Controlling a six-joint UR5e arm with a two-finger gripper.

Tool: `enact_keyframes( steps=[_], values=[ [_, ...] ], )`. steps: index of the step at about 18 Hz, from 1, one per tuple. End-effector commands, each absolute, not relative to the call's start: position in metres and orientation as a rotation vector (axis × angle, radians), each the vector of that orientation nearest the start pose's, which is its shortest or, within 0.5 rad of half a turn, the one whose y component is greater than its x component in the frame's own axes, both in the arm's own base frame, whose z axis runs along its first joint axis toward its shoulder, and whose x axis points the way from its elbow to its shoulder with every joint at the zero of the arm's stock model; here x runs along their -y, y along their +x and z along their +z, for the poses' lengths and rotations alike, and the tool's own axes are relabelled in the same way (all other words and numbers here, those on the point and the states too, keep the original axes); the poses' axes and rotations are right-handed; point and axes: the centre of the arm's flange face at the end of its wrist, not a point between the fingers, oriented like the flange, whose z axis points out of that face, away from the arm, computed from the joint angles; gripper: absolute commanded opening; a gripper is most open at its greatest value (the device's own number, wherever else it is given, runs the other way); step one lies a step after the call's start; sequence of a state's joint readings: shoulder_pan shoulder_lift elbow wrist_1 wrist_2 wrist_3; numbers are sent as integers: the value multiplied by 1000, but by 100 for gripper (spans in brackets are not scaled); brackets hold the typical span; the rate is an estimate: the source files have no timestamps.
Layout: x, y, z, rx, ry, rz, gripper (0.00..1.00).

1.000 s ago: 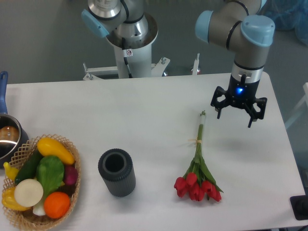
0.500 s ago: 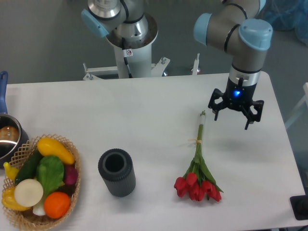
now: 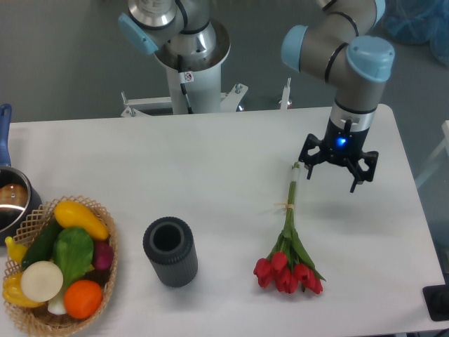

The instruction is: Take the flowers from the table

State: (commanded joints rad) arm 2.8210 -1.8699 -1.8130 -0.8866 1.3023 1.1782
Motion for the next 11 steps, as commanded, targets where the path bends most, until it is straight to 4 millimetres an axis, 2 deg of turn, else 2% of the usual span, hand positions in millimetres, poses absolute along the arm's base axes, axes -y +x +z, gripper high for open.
enact_keyframes(
  steps=[2, 6, 11],
  values=[
    [-334, -488, 271, 79, -2853, 17, 100],
    [-363, -473, 242, 70, -2877, -66, 100],
    [-376, -470, 234, 65, -2877, -88, 100]
  ],
)
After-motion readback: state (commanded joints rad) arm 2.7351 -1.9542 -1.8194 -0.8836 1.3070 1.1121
